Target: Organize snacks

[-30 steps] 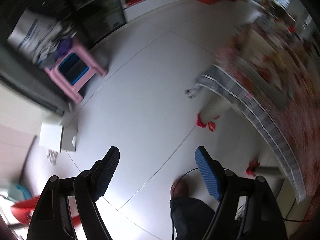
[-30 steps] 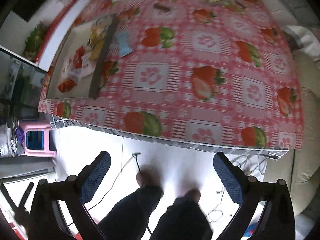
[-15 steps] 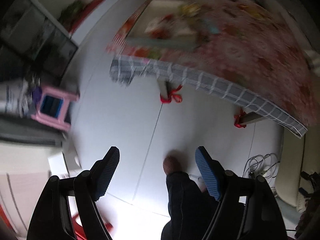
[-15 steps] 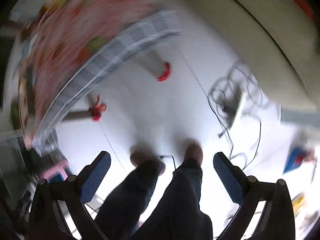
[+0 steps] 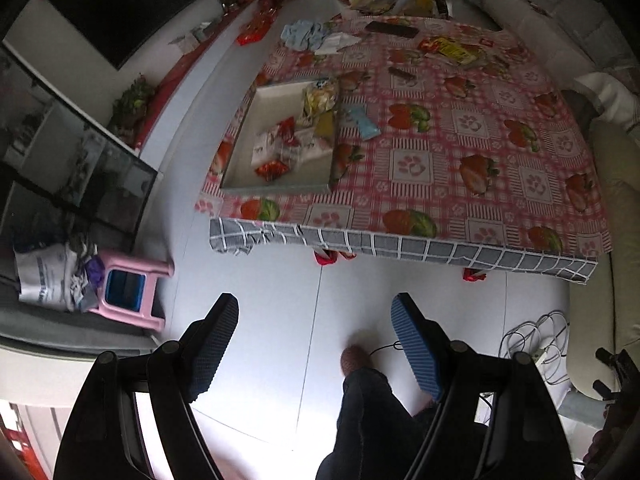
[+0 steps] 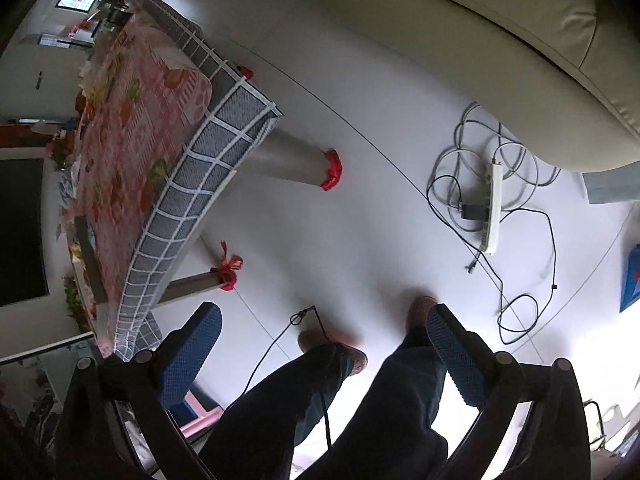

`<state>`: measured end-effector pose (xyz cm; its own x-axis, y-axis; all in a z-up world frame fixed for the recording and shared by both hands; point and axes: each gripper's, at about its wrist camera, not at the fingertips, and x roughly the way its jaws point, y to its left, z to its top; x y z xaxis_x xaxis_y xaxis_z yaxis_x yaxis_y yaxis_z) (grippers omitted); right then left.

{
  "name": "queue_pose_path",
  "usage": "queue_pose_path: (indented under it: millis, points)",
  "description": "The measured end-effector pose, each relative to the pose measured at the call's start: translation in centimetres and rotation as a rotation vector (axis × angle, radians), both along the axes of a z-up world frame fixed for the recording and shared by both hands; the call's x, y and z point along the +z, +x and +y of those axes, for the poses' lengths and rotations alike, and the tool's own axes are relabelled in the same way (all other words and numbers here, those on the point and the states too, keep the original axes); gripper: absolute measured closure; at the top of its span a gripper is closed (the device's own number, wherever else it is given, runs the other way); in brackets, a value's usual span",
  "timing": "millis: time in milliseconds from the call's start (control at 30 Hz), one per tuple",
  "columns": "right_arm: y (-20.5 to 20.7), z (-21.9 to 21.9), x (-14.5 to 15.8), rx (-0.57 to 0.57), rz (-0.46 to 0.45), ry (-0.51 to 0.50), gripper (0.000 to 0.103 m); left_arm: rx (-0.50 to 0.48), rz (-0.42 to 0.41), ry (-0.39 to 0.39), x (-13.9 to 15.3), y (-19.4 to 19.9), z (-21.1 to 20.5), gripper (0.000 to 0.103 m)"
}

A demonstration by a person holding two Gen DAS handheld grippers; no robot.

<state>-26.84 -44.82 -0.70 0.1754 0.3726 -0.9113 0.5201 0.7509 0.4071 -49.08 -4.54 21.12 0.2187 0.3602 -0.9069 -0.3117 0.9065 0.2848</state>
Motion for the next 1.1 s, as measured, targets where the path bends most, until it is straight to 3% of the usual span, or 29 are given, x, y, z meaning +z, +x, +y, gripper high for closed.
queue_pose_path:
  millis: [167,300,467,567,633,800,967,1100]
  points:
    - [3.3,1.7,1.1,0.034,-0.027,-0.043,0.0,0.001,-0.011,-0.02,-0.6,2.4,1.7,0.021]
    - [8.0,6.0,3.3,0.138,-0.073,-0.121,0.0,0.009,-0.015,-0.076,-2.2,4.9,4.3,0.021]
    - [17.0,15.8,5.9,0.353,-0.137,-0.218,0.0,-0.067,-0.019,-0.13,-4.8,9.9,8.4,0.021]
    - [22.6,22.1,5.9,0.465,-0.116,-0.233,0.0,-0.098,0.009,-0.181,-6.2,13.3,10.8,0.021]
    - [26.3,26.3,5.7,0.522,-0.101,-0.237,0.0,-0.122,0.038,-0.272,-7.2,15.6,11.9,0.021]
    - [33.0,33.5,5.2,0.654,-0.073,-0.318,0.0,-0.187,0.086,-0.341,-9.9,21.4,11.5,0.021]
    - [39.3,38.1,5.0,0.814,-0.086,-0.431,0.0,-0.126,0.122,-0.416,-13.9,27.5,10.2,0.021]
    - [45.2,41.1,3.9,0.913,-0.099,-0.445,0.0,-0.043,0.151,-0.432,-16.9,31.1,9.7,0.021]
